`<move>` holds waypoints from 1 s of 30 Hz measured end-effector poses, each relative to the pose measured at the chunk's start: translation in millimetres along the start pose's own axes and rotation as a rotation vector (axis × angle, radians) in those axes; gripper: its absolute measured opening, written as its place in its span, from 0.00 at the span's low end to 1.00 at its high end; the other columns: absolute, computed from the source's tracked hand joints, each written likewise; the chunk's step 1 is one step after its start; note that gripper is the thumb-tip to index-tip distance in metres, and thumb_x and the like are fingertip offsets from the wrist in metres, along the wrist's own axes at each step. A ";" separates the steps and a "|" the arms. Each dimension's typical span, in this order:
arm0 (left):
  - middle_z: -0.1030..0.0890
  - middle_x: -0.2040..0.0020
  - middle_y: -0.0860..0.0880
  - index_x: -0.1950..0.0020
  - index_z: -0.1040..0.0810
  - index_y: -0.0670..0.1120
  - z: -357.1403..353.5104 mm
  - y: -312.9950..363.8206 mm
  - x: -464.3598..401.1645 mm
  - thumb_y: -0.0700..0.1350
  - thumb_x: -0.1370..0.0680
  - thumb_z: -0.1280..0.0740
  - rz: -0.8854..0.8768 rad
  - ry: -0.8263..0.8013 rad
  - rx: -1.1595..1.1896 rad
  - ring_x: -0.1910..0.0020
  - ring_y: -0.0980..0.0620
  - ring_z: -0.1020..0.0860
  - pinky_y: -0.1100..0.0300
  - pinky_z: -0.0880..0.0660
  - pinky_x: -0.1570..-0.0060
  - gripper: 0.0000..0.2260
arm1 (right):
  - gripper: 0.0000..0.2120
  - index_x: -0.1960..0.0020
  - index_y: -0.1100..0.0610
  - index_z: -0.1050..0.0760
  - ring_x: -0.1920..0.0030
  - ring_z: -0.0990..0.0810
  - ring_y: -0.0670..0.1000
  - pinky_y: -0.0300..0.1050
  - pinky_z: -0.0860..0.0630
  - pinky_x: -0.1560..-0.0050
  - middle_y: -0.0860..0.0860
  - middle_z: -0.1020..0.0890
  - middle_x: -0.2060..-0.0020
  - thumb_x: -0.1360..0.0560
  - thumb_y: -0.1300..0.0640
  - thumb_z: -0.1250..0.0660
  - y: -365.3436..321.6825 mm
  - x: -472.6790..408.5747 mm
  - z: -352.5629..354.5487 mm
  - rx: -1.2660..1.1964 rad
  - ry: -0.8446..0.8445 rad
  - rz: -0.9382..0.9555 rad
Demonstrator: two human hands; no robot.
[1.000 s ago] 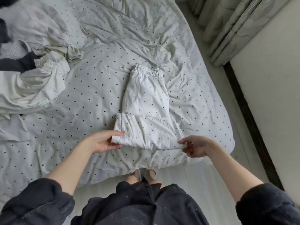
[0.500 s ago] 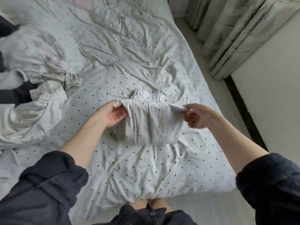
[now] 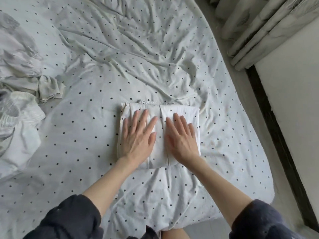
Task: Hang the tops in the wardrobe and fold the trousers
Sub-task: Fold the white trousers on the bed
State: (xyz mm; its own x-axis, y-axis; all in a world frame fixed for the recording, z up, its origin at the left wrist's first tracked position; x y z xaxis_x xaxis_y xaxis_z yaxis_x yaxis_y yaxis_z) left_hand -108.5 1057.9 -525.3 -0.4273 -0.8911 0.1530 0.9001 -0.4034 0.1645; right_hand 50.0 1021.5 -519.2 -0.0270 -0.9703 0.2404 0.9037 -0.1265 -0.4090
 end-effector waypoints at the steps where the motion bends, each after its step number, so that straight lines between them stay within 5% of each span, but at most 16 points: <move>1: 0.40 0.24 0.47 0.26 0.37 0.53 -0.4 -5.0 -0.6 0.54 0.23 0.48 -0.004 0.000 -0.017 0.25 0.43 0.42 0.40 0.43 0.29 0.24 | 0.26 0.26 0.54 0.40 0.26 0.41 0.61 0.63 0.42 0.31 0.58 0.39 0.26 0.23 0.48 0.49 0.6 -2.0 1.2 0.049 -0.013 0.004; 5: 0.44 0.23 0.49 0.24 0.41 0.53 -24.3 -15.7 -8.1 0.53 0.22 0.49 -0.006 -0.014 -0.066 0.24 0.45 0.48 0.41 0.48 0.28 0.25 | 0.30 0.23 0.47 0.54 0.23 0.59 0.54 0.58 0.61 0.27 0.51 0.55 0.23 0.22 0.42 0.52 17.4 -20.0 -19.1 0.187 -0.134 0.035; 12: 0.47 0.23 0.48 0.24 0.45 0.52 -58.8 -17.2 -16.9 0.53 0.22 0.50 0.014 0.033 -0.169 0.24 0.43 0.48 0.40 0.52 0.29 0.25 | 0.30 0.26 0.48 0.68 0.27 0.70 0.52 0.58 0.68 0.28 0.50 0.65 0.26 0.23 0.39 0.62 34.0 -30.8 -46.6 0.219 -0.201 0.088; 15: 0.45 0.23 0.47 0.24 0.44 0.52 -55.2 -17.1 -18.4 0.54 0.21 0.50 0.012 0.030 -0.166 0.25 0.43 0.47 0.39 0.49 0.30 0.25 | 0.31 0.23 0.49 0.55 0.24 0.59 0.56 0.60 0.61 0.26 0.54 0.54 0.23 0.23 0.40 0.57 32.5 -33.6 -36.0 0.183 -0.187 0.132; 19: 0.39 0.24 0.48 0.26 0.37 0.52 -40.5 -13.0 0.2 0.53 0.22 0.48 0.035 0.042 -0.102 0.25 0.44 0.44 0.42 0.46 0.29 0.23 | 0.22 0.33 0.54 0.29 0.31 0.32 0.61 0.62 0.36 0.36 0.58 0.30 0.31 0.26 0.51 0.33 36.8 -36.6 -4.4 0.147 -0.057 0.256; 22: 0.36 0.26 0.47 0.29 0.33 0.50 -31.1 5.7 30.0 0.51 0.23 0.46 0.174 0.082 0.032 0.26 0.42 0.42 0.38 0.40 0.32 0.22 | 0.16 0.41 0.58 0.23 0.44 0.22 0.61 0.58 0.29 0.45 0.57 0.21 0.43 0.27 0.55 0.31 35.4 -51.7 22.5 0.119 0.013 0.314; 25: 0.39 0.25 0.42 0.27 0.38 0.47 -27.3 20.2 64.1 0.51 0.22 0.43 0.340 0.199 0.227 0.26 0.40 0.44 0.41 0.42 0.30 0.23 | 0.17 0.38 0.60 0.25 0.44 0.23 0.60 0.56 0.31 0.43 0.58 0.23 0.43 0.24 0.54 0.34 25.5 -80.3 44.1 0.091 -0.047 0.340; 28: 0.37 0.28 0.41 0.26 0.39 0.44 -19.8 31.5 92.5 0.51 0.23 0.35 0.775 0.309 0.510 0.29 0.41 0.40 0.49 0.40 0.32 0.28 | 0.20 0.34 0.61 0.28 0.42 0.23 0.59 0.54 0.29 0.40 0.58 0.24 0.39 0.22 0.52 0.37 11.5 -113.6 54.3 -0.031 -0.215 0.324; 30: 0.29 0.38 0.42 0.36 0.31 0.42 -16.3 36.9 96.4 0.55 0.27 0.31 1.080 0.293 0.766 0.37 0.44 0.31 0.52 0.33 0.40 0.25 | 0.22 0.36 0.61 0.27 0.43 0.23 0.58 0.51 0.28 0.41 0.58 0.22 0.41 0.23 0.48 0.36 7.2 -132.1 57.3 -0.063 -0.375 0.232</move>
State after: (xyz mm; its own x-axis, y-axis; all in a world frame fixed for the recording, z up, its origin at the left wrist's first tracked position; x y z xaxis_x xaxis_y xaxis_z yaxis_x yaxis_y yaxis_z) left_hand -115.1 953.8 -520.4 0.5766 -0.7364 0.3538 0.4577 0.6499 0.6067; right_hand 84.6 1160.6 -503.5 0.3412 -0.8339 0.4338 0.8391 0.0623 -0.5403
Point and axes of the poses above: each hand's wrist, its own x-axis away from the middle knuckle, its own z-axis out of the back of the hand, y = z × x, the point moved 1 cm from there along -x, towards the middle knuckle
